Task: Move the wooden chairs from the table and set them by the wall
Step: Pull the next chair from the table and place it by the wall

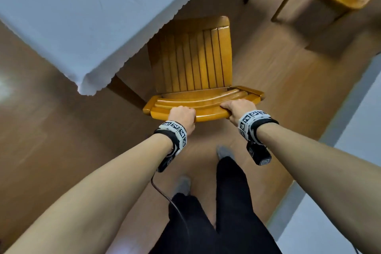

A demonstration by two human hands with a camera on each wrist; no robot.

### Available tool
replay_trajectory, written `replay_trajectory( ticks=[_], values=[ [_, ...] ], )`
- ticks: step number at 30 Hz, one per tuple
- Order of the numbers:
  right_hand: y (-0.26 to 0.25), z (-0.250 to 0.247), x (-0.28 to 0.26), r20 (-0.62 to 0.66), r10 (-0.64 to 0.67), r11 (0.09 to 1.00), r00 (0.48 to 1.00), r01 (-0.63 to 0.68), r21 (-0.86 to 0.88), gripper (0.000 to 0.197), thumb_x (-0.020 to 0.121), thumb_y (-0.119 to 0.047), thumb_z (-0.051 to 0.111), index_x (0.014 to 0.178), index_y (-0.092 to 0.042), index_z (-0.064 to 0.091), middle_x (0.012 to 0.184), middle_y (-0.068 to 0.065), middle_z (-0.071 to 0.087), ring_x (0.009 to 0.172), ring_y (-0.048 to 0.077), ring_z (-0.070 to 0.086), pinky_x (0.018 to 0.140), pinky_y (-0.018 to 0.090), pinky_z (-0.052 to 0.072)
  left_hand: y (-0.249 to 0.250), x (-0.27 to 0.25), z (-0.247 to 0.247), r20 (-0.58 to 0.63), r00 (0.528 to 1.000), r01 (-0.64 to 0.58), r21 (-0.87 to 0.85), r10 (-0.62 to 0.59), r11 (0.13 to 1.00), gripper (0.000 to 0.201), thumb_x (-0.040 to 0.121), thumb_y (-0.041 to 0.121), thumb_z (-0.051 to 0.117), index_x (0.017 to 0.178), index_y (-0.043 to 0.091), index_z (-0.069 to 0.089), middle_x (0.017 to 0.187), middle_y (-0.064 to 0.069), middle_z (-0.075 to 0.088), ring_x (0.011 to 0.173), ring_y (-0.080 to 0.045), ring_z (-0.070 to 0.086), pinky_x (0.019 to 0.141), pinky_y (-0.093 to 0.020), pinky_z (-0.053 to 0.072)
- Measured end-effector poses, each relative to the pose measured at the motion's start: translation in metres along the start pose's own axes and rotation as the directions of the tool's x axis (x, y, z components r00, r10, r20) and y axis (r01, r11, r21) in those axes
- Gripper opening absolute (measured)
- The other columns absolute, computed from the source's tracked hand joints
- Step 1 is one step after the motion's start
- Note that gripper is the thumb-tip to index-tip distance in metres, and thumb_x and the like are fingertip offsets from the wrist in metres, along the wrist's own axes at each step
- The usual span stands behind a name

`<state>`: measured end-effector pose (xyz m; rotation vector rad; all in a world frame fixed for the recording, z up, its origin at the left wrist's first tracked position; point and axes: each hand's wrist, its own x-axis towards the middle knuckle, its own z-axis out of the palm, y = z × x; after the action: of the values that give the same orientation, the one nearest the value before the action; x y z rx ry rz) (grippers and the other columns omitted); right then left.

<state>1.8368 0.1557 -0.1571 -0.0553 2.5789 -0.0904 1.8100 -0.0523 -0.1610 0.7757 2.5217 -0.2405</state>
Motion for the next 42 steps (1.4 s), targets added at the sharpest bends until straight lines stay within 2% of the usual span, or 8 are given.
replay_trajectory(
  ticks=[2,5,8,18,25,32,37,42],
  values=[
    [-0.022,0.015,-0.025,0.008,0.072,0.996,0.997,-0.072,0.050,0.028,0.090,-0.018,0.063,0.115,-0.032,0.065,0.106,0.000,0.070,0.097,0.026,0.066,0.078,0.038,0.057,-0.007,-0.019,0.013,-0.058,0.998,-0.035,0.010,0.036,0.999,0.018,0.095,0.033,0.056,0.104,0.020,0.064,0.100,-0.003,0.069,0.092,-0.026,0.065,0.070,-0.033,0.042],
    [-0.060,0.040,-0.066,0.039,0.170,0.980,0.985,-0.173,0.102,0.034,0.093,-0.019,0.063,0.124,-0.032,0.063,0.115,0.002,0.069,0.103,0.029,0.065,0.078,0.038,0.057,-0.016,-0.054,0.034,-0.066,0.992,-0.105,0.022,0.106,0.994,0.016,0.093,0.032,0.058,0.101,0.020,0.066,0.097,-0.003,0.070,0.091,-0.028,0.065,0.070,-0.033,0.042],
    [-0.095,0.064,-0.102,0.049,0.271,0.950,0.961,-0.275,0.151,0.035,0.093,-0.018,0.061,0.125,-0.032,0.062,0.117,0.003,0.069,0.105,0.030,0.064,0.078,0.037,0.055,-0.026,-0.082,0.047,-0.066,0.980,-0.186,0.062,0.190,0.981,0.015,0.092,0.031,0.058,0.101,0.021,0.066,0.097,-0.003,0.070,0.090,-0.027,0.066,0.070,-0.033,0.043],
    [-0.205,0.125,-0.194,0.091,0.462,0.843,0.882,-0.468,0.264,0.041,0.095,-0.017,0.056,0.132,-0.035,0.059,0.123,0.003,0.066,0.109,0.029,0.063,0.076,0.033,0.047,-0.051,-0.161,0.090,0.001,0.920,-0.386,0.179,0.392,0.905,0.016,0.088,0.024,0.059,0.102,0.020,0.067,0.099,-0.002,0.070,0.094,-0.028,0.066,0.076,-0.036,0.050],
    [-0.273,0.171,-0.246,0.099,0.584,0.734,0.806,-0.576,0.360,0.051,0.095,-0.021,0.056,0.141,-0.041,0.053,0.127,0.002,0.065,0.111,0.029,0.061,0.079,0.036,0.049,-0.066,-0.223,0.126,-0.025,0.867,-0.481,0.215,0.498,0.850,0.014,0.091,0.028,0.059,0.100,0.021,0.066,0.097,-0.004,0.070,0.092,-0.029,0.067,0.074,-0.036,0.050],
    [-0.383,0.217,-0.302,0.129,0.636,0.662,0.761,-0.624,0.416,0.047,0.095,-0.017,0.056,0.136,-0.040,0.056,0.121,0.002,0.066,0.107,0.028,0.063,0.072,0.031,0.045,-0.108,-0.306,0.174,0.087,0.784,-0.607,0.316,0.615,0.729,0.016,0.096,0.031,0.057,0.106,0.022,0.064,0.103,-0.004,0.069,0.096,-0.029,0.065,0.068,-0.034,0.039],
    [-0.452,0.237,-0.326,0.159,0.671,0.591,0.724,-0.652,0.475,0.055,0.092,-0.015,0.056,0.142,-0.039,0.053,0.132,0.001,0.064,0.119,0.028,0.059,0.092,0.037,0.052,-0.144,-0.354,0.192,0.160,0.711,-0.687,0.363,0.685,0.629,0.017,0.096,0.030,0.055,0.106,0.020,0.066,0.103,-0.004,0.069,0.094,-0.027,0.065,0.068,-0.033,0.038],
    [-0.517,0.238,-0.337,0.212,0.711,0.512,0.670,-0.701,0.497,0.055,0.094,-0.013,0.055,0.142,-0.040,0.052,0.130,0.001,0.065,0.116,0.027,0.060,0.089,0.037,0.052,-0.183,-0.386,0.199,0.206,0.654,-0.744,0.349,0.728,0.570,0.018,0.096,0.031,0.055,0.103,0.020,0.067,0.099,-0.003,0.070,0.090,-0.025,0.065,0.067,-0.032,0.039]
  ],
)
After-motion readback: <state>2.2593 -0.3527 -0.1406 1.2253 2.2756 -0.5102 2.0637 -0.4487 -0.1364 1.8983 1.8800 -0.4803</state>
